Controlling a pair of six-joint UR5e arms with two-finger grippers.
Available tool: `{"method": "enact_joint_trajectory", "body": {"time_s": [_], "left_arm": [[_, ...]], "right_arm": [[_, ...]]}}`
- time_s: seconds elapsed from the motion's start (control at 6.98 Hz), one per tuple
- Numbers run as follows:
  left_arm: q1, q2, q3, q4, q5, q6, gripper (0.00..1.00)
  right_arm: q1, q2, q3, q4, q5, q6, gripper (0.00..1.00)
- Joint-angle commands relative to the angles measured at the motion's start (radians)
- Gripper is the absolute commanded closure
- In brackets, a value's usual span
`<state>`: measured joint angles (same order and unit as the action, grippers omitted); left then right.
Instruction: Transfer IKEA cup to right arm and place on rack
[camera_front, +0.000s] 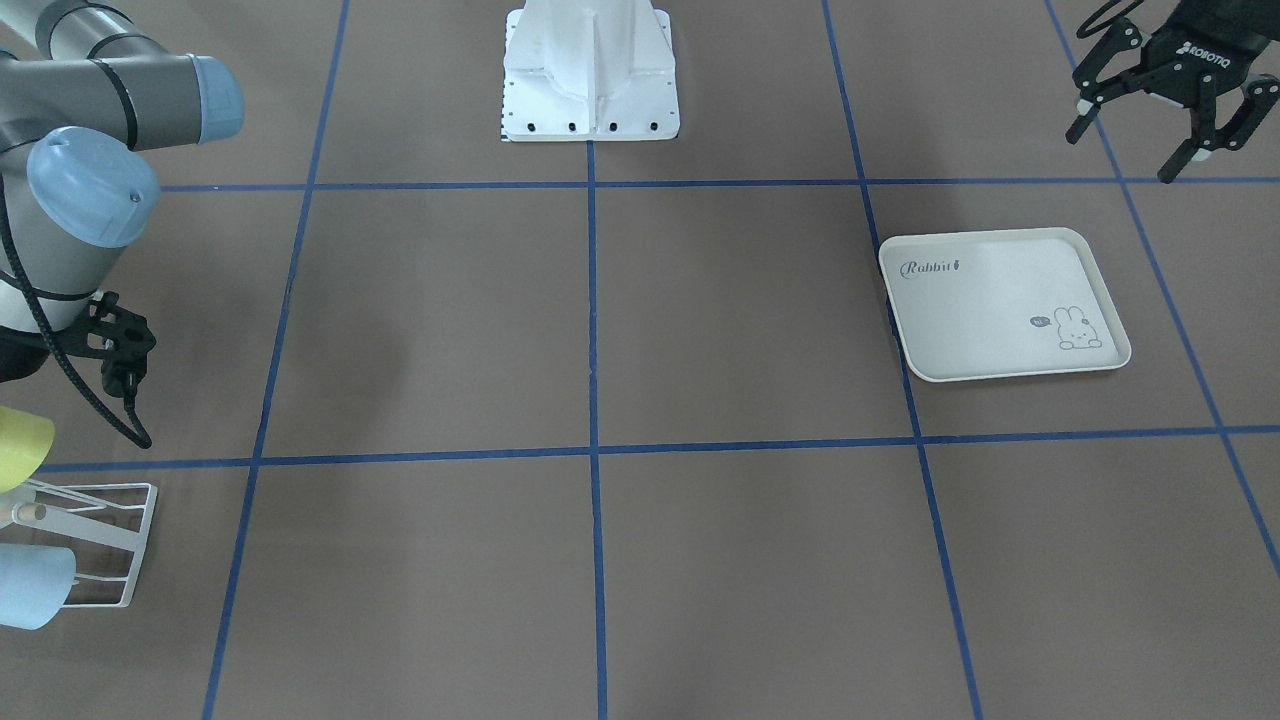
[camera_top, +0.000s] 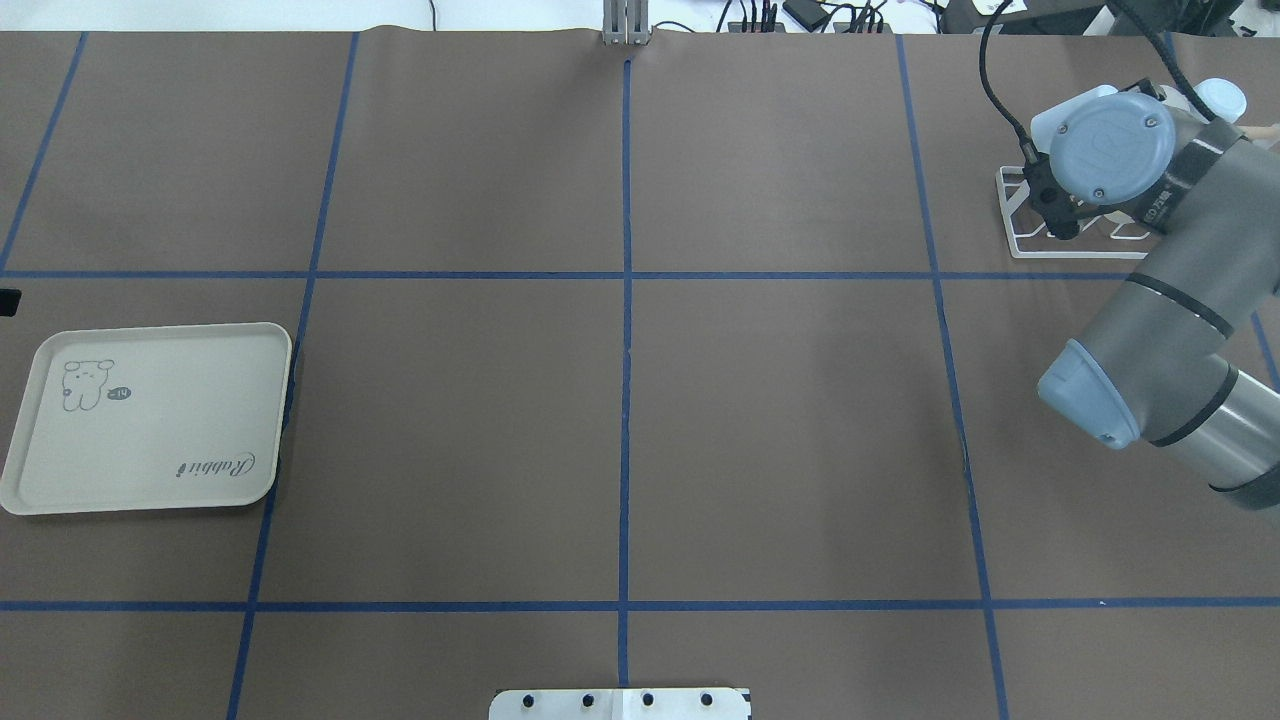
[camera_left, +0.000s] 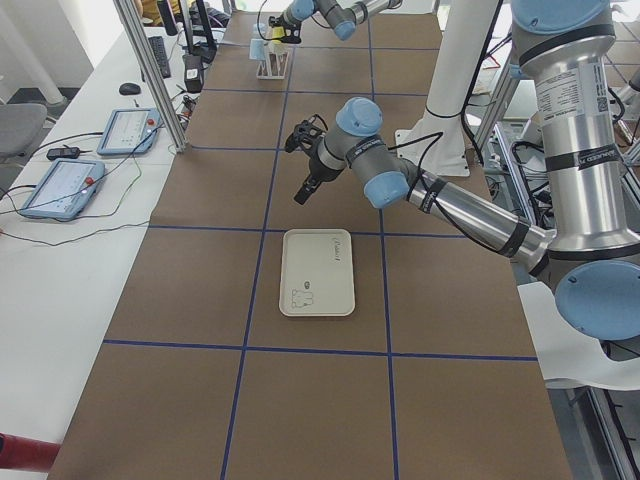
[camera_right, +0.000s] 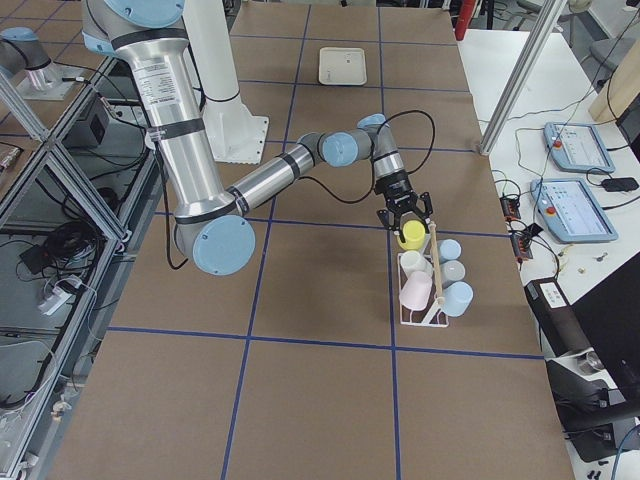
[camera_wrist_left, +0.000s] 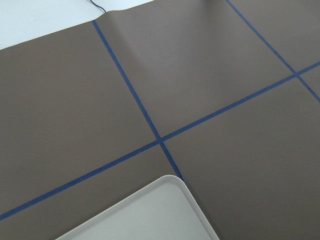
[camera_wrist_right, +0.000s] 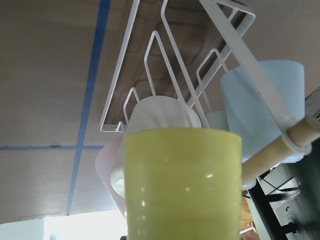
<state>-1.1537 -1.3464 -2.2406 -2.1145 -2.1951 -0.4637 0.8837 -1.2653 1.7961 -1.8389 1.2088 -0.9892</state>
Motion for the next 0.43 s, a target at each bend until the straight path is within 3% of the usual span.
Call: {"method": "enact_joint_trajectory", "body": {"time_s": [0.0,0.29], "left_arm": [[0.0,0.0,0.001,0.001,0.0,-0.006,0.0],[-0.001,0.001,-0.001,-0.001,0.0,-0.006,0.0]], "right_arm": [[-0.012,0.0,-0.003,0.0,0.0,0.006,0.52],[-0.029,0.012,-0.032,0.001,0.002,-0.002,0.16]]}}
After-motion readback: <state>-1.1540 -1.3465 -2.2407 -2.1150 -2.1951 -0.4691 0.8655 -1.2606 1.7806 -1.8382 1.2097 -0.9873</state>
